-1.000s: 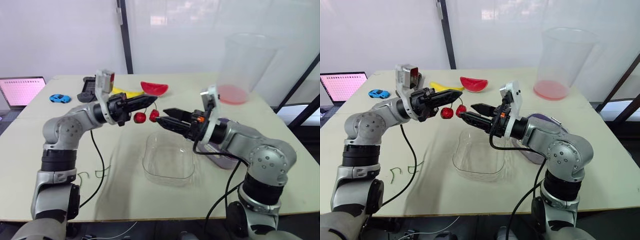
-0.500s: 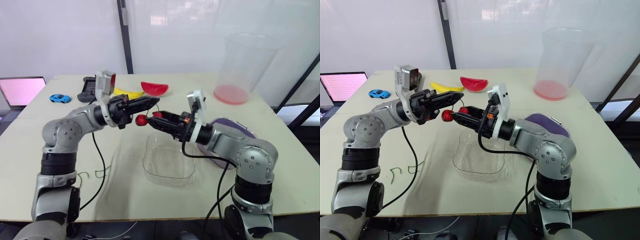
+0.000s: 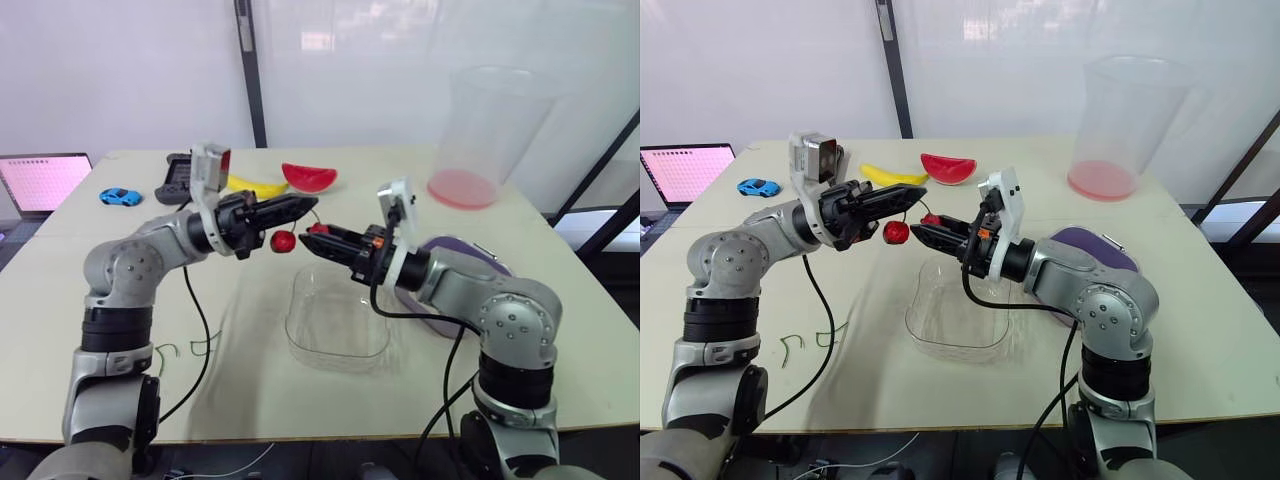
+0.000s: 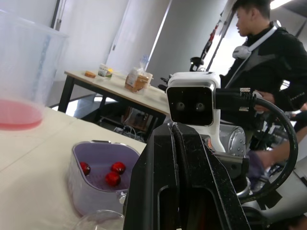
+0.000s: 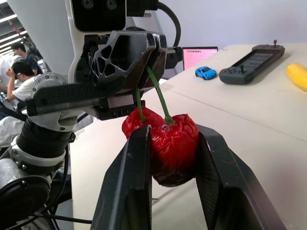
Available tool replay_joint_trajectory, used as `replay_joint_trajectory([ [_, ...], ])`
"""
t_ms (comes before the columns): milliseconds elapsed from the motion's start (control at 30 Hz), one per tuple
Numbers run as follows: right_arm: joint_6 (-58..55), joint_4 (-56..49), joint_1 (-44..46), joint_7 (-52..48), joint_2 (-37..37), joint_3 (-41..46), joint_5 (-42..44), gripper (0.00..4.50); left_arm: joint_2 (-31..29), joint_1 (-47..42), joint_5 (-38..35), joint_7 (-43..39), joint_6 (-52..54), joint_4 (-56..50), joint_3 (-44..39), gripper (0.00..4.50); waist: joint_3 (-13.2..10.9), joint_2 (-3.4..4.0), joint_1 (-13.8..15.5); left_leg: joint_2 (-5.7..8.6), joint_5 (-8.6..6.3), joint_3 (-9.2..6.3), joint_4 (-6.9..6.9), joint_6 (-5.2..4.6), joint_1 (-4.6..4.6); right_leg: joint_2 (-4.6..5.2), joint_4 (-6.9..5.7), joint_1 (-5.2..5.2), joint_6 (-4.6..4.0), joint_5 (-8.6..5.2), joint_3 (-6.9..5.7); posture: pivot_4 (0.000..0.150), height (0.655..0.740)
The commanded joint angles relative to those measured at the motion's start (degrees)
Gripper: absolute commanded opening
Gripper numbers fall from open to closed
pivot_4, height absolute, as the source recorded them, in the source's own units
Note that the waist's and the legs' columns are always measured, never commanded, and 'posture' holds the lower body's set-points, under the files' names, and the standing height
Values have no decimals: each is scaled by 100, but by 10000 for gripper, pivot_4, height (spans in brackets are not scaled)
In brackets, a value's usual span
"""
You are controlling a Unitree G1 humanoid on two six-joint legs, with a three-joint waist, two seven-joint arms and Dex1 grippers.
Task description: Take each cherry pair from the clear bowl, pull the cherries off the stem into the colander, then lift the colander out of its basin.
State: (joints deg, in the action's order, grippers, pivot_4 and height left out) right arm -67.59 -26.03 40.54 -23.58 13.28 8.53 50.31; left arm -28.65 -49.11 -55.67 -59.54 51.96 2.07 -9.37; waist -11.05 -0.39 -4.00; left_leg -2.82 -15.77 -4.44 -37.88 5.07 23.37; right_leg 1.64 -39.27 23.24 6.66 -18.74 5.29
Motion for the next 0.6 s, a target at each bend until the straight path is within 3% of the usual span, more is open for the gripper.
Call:
replay_joint_trajectory([
  [33, -93, -89, -199, 27, 214, -131, 92, 11824, -10, -34, -51, -19, -126, -163, -122, 0, 0, 0, 6, 0, -1, 0, 0, -1, 0, 0, 1, 0, 0, 0, 0, 1500, 7380],
  [267, -325, 51, -381, -368, 1168, -183, 152, 11824, -4, -47, -30, -40, -168, -155, -79, 0, 0, 0, 5, 0, -2, 0, 0, -3, 1, 0, 4, -1, 0, 0, 0, 1500, 7380],
  [367, -147, 289, -235, -798, 1984, 67, 37, 11824, -25, -13, -53, -42, -157, -175, -93, 0, 0, -1, 31, 1, -3, 0, -1, -5, 2, 0, 7, -2, 0, 0, 0, 1500, 7380],
  [533, 661, 1008, -99, -1582, 3515, -154, -854, 11824, -56, 37, -13, -65, -199, -152, -105, 0, -1, -1, 71, 2, -7, 2, -1, -13, 2, 0, 12, -3, 0, 0, 1, 1500, 7380],
  [600, 1258, 1557, -224, -1847, 4295, -630, -1734, 11824, -37, 73, 50, 10, -269, -189, -96, 0, -1, -1, 72, 2, -8, 4, -2, -15, 2, -1, 13, -3, 0, 0, 3, 1500, 7380],
])
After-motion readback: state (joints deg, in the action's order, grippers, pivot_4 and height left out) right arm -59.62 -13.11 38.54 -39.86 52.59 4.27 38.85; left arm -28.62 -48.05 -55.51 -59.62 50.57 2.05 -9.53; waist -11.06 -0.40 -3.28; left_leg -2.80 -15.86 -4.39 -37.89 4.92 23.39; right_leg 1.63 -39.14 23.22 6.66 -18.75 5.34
